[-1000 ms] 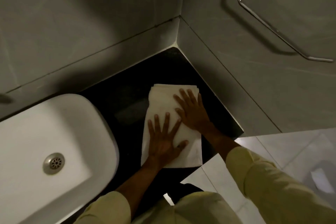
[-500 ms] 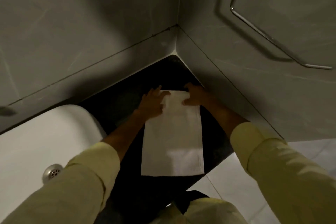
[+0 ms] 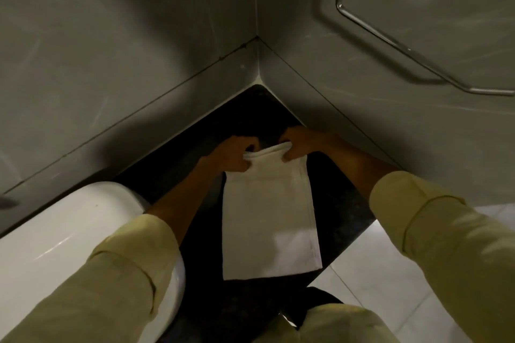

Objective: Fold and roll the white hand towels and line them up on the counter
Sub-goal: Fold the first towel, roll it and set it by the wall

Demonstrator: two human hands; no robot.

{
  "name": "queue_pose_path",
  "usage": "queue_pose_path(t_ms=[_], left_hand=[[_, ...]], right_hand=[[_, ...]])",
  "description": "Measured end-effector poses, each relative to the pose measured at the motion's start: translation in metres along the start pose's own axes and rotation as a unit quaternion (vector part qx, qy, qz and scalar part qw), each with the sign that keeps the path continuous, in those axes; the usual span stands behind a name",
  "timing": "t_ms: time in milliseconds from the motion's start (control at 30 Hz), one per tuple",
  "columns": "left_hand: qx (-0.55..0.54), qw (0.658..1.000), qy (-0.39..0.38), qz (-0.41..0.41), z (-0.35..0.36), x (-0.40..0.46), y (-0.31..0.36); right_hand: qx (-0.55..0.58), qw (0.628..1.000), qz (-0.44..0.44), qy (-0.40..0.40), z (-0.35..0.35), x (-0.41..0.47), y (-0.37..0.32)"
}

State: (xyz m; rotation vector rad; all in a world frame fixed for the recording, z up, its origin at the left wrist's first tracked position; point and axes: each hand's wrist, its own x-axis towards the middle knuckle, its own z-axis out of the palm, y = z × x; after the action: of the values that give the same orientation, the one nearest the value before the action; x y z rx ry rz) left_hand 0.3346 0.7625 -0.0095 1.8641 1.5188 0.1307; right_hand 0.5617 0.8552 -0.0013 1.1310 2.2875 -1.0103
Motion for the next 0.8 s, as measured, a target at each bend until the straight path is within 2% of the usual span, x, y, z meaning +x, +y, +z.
queue_pose_path(t_ms=[100, 133, 200, 267, 333, 400, 500, 667, 733, 800], left_hand=[[0.092, 0.994, 0.065, -0.01, 0.01, -0.015, 0.005], [0.121, 0.988, 0.092, 0.008, 0.018, -0.02, 0.005], [0.171, 0.975, 0.136, 0.051, 0.037, -0.029, 0.001], [0.256, 0.962, 0.088, 0.031, 0.054, -0.042, -0.002], [0.287, 0.957, 0.035, 0.001, 0.071, -0.059, 0.0], [0.268, 0.962, 0.042, -0.019, 0.078, -0.073, 0.005], [0.269, 0.961, 0.017, -0.054, 0.069, -0.076, 0.02], [0.233, 0.965, 0.032, -0.117, 0.035, -0.05, 0.036], [0.172, 0.972, 0.054, -0.15, 0.021, -0.033, 0.037], [0.124, 0.976, 0.045, -0.171, 0.01, -0.022, 0.035]], right_hand=[[-0.05, 0.994, -0.017, 0.091, 0.014, -0.012, 0.003], [-0.099, 0.986, -0.036, 0.132, 0.023, -0.018, 0.002], [-0.247, 0.934, -0.081, 0.245, 0.051, -0.027, 0.004], [-0.297, 0.898, -0.096, 0.31, 0.081, -0.043, -0.001], [-0.293, 0.885, -0.1, 0.348, 0.111, -0.053, 0.0], [-0.277, 0.893, -0.079, 0.346, 0.128, -0.06, 0.001], [-0.214, 0.929, -0.045, 0.297, 0.127, -0.063, -0.007], [-0.09, 0.976, 0.018, 0.196, 0.073, -0.053, -0.027], [-0.034, 0.983, 0.053, 0.173, 0.053, -0.041, -0.024], [-0.027, 0.99, 0.068, 0.124, 0.041, -0.031, -0.017]])
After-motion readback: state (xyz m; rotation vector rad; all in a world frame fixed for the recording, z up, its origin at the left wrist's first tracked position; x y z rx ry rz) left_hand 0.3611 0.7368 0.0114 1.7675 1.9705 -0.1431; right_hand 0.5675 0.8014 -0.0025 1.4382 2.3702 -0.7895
